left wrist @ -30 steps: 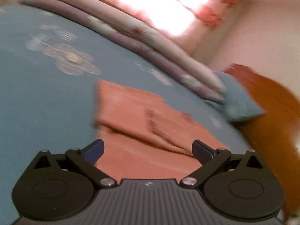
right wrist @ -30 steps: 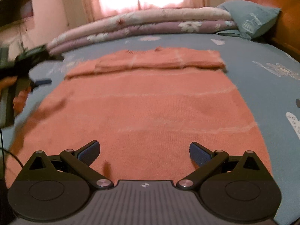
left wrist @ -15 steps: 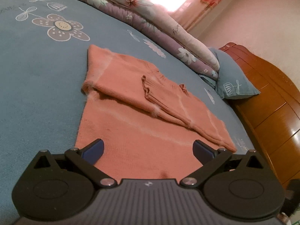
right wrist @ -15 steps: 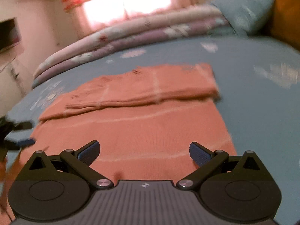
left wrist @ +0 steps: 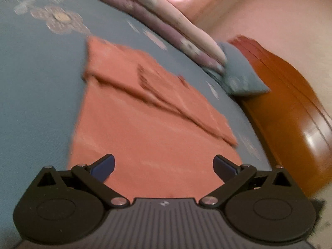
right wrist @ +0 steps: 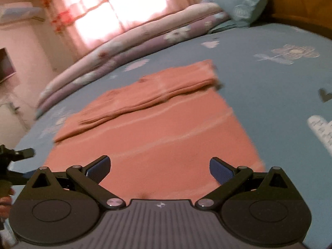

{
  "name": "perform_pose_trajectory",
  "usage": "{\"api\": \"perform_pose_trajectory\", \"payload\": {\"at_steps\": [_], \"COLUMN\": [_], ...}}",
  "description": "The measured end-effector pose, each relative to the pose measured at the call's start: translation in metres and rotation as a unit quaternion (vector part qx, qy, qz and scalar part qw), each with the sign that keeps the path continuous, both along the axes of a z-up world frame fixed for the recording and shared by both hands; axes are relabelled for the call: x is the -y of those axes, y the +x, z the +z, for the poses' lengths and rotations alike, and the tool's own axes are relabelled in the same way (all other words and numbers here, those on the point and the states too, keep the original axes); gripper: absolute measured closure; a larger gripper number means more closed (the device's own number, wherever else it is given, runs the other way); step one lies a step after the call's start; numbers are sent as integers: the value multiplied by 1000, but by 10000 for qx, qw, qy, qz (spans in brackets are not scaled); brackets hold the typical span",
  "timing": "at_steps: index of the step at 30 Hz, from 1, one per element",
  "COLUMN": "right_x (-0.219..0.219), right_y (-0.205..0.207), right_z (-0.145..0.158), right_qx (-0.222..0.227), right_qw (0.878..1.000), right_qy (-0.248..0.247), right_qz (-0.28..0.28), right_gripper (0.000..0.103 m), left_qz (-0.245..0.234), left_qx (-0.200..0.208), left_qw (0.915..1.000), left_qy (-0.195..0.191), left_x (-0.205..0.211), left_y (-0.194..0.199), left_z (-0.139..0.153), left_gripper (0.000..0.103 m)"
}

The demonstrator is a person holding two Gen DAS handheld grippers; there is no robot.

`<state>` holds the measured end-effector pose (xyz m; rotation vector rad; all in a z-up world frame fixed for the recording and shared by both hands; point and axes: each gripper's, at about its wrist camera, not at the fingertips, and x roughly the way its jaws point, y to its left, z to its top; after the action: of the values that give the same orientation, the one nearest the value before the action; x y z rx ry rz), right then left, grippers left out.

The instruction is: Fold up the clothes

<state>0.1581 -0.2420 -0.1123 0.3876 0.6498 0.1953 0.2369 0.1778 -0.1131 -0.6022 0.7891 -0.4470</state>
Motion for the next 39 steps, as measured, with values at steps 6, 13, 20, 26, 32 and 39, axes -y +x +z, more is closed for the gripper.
{"api": "perform_pose_trajectory", "payload": {"at_steps": [6,13,20,26,32,39], "right_x": [-22,-25,-26,-53,-24,-8], "right_y": [-12,-27,-35,-52,-75,-107], "right_z": [-10,-9,-18,-19,-19,-18], "right_qx": [-193,-205,76,251,191,403], "right_qw": [9989,9957,9919,9694,9846,9796], "right_qy": [-168,-641,-906,-2166,-1240,-1562], "right_qz": [395,643,884,1127,1219,1202], "right_gripper": [0,0,0,0,0,0], "left_qz": [-202,724,1002,896,573,669], "left_qx": [-204,-417,-291,76,15,3], "left_qw": [9988,9945,9944,9959,9973,9972], "left_qy": [-407,-632,-151,69,449,331], "left_x": [22,11,24,43,74,73], "left_y": [-48,-100,-145,-147,-138,-149], "left_z": [-13,-24,-17,6,-5,-12], "left_gripper": [2,3,1,1,1,1]}}
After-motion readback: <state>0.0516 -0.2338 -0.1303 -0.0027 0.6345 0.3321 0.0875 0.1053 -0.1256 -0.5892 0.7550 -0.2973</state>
